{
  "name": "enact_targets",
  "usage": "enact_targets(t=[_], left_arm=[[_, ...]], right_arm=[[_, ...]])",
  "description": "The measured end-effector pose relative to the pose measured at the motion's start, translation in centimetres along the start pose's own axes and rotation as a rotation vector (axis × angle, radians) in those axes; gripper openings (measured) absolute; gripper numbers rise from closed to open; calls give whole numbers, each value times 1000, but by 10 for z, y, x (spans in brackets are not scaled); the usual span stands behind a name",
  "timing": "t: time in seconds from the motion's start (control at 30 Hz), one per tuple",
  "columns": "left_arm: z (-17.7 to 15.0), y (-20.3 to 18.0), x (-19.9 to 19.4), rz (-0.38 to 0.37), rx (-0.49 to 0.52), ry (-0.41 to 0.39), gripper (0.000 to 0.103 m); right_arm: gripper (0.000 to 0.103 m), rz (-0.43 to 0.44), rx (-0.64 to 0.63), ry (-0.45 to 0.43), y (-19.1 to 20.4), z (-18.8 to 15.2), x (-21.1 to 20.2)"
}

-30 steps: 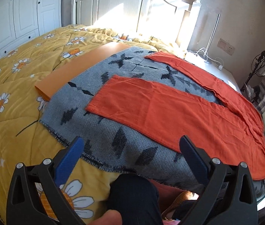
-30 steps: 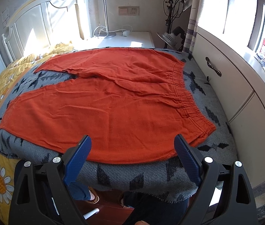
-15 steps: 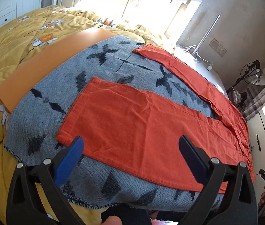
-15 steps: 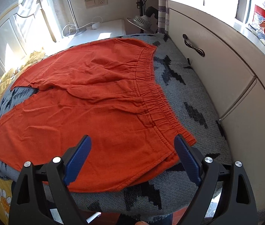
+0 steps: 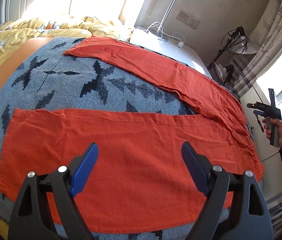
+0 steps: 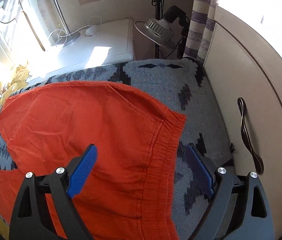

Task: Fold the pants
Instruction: 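Move the right tool onto one pant leg and close on its edge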

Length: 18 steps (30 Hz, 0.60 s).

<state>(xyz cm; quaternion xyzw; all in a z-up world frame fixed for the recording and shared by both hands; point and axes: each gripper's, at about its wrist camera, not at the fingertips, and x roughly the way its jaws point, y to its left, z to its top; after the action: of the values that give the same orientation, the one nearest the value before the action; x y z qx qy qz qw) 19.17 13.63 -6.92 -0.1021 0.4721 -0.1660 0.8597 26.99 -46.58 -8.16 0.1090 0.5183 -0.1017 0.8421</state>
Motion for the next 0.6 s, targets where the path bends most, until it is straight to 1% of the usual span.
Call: enact_targets(t=[0.1, 0.17, 0.23, 0.27, 0.33, 0.4, 0.47, 0.5, 0.53, 0.57, 0.6], left_arm=[[6, 0, 6, 4, 10, 16, 82], [11, 3, 7, 18, 14, 20, 82], [19, 6, 8, 34, 13, 16, 81], [23, 7, 8, 37, 9, 14, 81], [31, 11, 8, 35, 3, 9, 81], [40, 11, 8, 36, 5, -1, 81], [49, 11, 12, 35, 7, -4, 81], [53, 11, 14, 34, 9, -4, 81], [58, 10, 17, 32, 8, -5, 81], [63, 9, 19, 25, 4, -6, 81], [68, 9, 22, 13, -4, -6, 81]], right_arm=[[86, 9, -60, 17, 14, 41, 31], [86, 34, -101, 29, 24, 62, 49], [86, 54, -141, 59, 34, 77, 68], [83, 65, -164, 76, 39, 83, 77], [81, 74, -214, 101, 47, 89, 89], [76, 77, -275, 126, 55, 91, 100], [65, 90, -317, 141, 58, 90, 106], [62, 99, -324, 146, 58, 91, 109], [55, 110, -330, 150, 58, 91, 112], [45, 120, -338, 159, 59, 91, 114], [40, 125, -350, 173, 61, 91, 118]])
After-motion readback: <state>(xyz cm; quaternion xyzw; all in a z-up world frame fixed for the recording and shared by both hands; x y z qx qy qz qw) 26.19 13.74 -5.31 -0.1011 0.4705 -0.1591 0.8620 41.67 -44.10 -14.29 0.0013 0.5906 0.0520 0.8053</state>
